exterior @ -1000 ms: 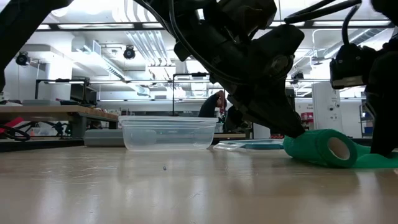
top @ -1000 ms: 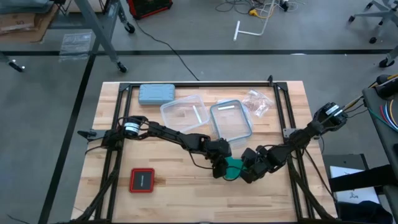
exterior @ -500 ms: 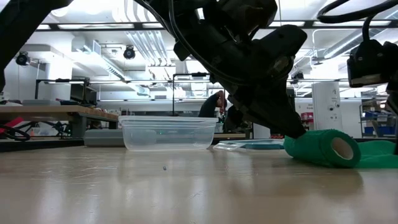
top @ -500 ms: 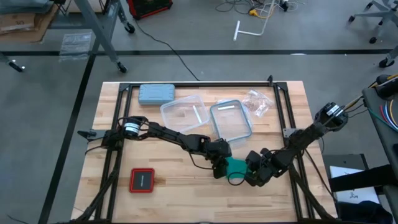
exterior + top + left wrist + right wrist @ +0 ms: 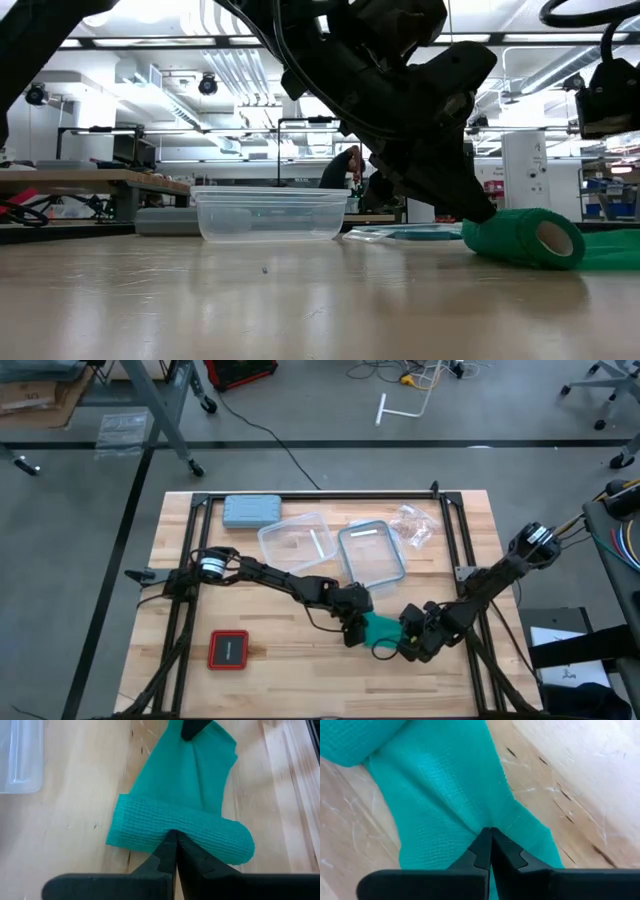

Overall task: Roll bandage
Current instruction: Roll the blue bandage

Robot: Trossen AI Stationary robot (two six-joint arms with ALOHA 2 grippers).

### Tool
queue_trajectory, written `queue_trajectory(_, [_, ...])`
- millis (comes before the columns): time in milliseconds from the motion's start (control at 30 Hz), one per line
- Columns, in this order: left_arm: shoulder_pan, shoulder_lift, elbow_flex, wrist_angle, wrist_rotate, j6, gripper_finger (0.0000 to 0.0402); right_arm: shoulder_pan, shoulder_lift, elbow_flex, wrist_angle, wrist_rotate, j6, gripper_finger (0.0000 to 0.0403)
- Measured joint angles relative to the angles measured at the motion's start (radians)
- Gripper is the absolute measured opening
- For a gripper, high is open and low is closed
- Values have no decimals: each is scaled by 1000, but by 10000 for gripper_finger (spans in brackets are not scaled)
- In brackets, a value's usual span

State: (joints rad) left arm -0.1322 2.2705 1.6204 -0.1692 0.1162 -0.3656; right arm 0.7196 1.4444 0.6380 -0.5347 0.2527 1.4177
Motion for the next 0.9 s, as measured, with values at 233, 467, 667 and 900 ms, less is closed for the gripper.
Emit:
queue_trajectory(233, [-2, 1, 6, -8, 17, 22, 1, 0, -84, 1, 4, 67, -16, 2])
queue_trajectory(467, [-7, 3, 38, -71, 18, 60, 1, -1, -132, 3, 22, 138, -46, 2])
queue_trajectory(667, [-14, 5, 84, -140, 13, 58, 1, -3, -111, 5, 129, 190, -94, 2])
queue_trajectory(900, [-18, 7, 115, -149, 13, 50, 1, -4, -43, 6, 174, 194, -97, 2])
